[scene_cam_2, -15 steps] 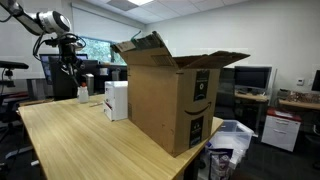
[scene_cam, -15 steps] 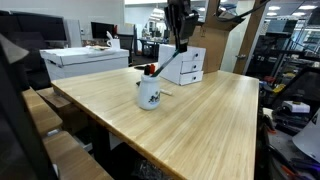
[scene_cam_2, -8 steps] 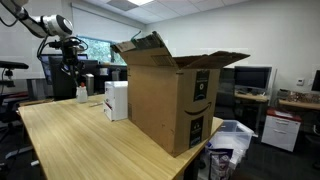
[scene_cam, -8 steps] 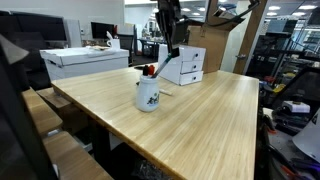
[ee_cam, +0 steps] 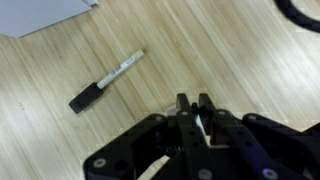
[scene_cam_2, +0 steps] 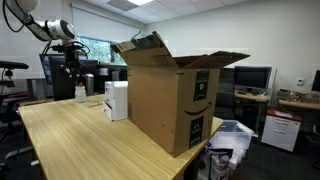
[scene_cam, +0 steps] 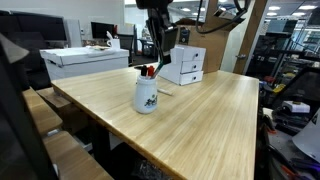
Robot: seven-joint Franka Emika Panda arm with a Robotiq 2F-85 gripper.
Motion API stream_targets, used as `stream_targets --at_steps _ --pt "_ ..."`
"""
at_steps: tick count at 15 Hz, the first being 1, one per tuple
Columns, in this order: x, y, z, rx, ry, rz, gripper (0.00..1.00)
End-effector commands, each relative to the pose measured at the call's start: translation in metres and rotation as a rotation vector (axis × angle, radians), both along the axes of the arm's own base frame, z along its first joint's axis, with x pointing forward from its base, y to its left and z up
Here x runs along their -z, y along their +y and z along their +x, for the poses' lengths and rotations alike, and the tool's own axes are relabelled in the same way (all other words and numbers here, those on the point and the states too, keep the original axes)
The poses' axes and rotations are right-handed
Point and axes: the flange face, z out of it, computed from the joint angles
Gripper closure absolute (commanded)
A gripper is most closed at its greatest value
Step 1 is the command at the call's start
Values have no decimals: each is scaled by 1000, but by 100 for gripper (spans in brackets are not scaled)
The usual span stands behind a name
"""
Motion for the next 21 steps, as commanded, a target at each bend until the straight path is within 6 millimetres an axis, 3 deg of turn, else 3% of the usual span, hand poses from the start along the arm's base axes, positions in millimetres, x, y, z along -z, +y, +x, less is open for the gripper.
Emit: stream_targets --at_steps 1,21 --pt "0 6 9 -2 2 52 95" --pt "7 -2 34 183 -62 341 95"
